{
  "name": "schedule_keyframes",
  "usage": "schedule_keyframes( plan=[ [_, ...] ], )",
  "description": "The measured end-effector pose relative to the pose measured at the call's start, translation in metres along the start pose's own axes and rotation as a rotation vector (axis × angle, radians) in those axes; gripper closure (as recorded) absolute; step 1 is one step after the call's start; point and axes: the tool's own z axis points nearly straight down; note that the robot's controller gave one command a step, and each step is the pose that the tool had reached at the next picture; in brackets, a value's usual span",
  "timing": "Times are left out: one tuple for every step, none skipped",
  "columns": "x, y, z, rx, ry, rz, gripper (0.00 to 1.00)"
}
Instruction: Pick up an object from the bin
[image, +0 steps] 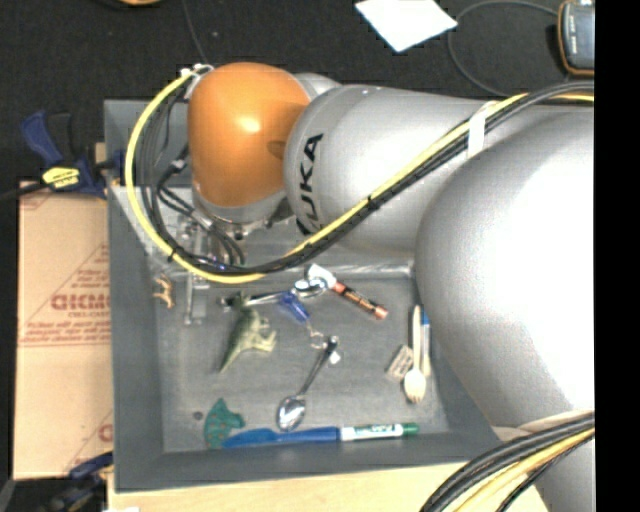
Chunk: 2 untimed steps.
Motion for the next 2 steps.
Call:
schedule_keyframes(
  plan=[
    [-0.002,-0.001,-0.006,-0.002,-0.008,0.005,0.00],
    [0.003,-0.091,0.120,-0.001,-0.007,-0.209,0.00]
  ],
)
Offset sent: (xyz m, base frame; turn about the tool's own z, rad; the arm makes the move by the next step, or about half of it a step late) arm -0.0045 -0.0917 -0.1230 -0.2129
